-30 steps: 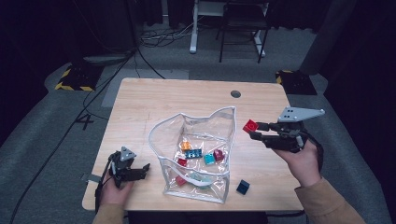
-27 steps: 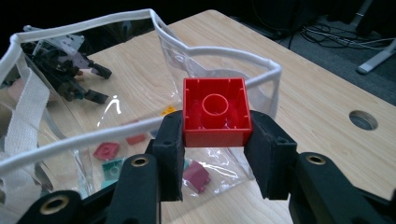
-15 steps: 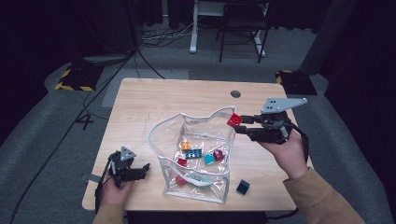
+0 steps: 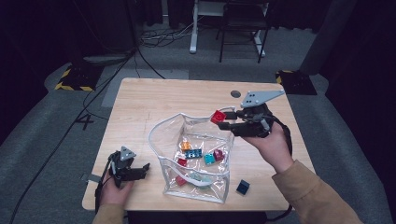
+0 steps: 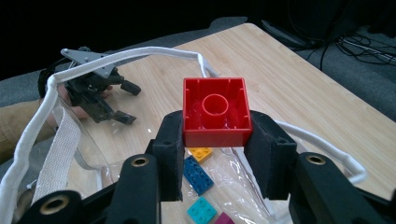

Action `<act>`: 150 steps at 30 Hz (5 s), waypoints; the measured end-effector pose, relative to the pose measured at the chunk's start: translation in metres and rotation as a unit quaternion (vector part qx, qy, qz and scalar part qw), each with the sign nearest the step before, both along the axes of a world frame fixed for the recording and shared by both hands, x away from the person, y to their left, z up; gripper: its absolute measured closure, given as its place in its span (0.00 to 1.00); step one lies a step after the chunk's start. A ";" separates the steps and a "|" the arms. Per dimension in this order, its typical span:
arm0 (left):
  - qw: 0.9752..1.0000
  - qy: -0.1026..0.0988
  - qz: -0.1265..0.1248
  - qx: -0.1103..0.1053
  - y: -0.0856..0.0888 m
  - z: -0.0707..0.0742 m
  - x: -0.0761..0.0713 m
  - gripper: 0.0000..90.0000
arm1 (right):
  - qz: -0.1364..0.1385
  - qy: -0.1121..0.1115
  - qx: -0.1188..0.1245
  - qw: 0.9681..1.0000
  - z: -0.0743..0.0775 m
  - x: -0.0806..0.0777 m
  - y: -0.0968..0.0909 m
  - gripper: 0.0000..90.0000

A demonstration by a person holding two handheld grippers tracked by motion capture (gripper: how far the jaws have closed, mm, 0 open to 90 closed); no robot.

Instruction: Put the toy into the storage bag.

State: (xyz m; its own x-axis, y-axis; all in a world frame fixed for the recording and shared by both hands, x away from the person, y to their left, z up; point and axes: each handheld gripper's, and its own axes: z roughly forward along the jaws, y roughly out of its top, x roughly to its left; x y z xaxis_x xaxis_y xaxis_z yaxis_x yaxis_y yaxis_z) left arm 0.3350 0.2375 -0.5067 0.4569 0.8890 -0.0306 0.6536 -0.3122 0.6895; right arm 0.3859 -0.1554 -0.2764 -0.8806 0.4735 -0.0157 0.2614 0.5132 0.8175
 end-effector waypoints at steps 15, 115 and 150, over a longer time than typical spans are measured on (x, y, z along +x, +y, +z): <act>1.000 0.000 0.000 0.000 0.000 0.000 0.000 0.18 | 0.024 0.037 -0.036 0.998 -0.028 0.008 0.037 0.66; 1.000 -0.001 0.000 0.000 0.000 0.000 0.000 0.18 | -0.070 0.138 -0.090 0.984 -0.182 -0.071 -0.092 0.43; 1.000 -0.001 0.000 0.000 0.000 0.000 0.000 0.18 | -0.066 0.099 -0.118 0.986 -0.176 -0.076 -0.081 0.53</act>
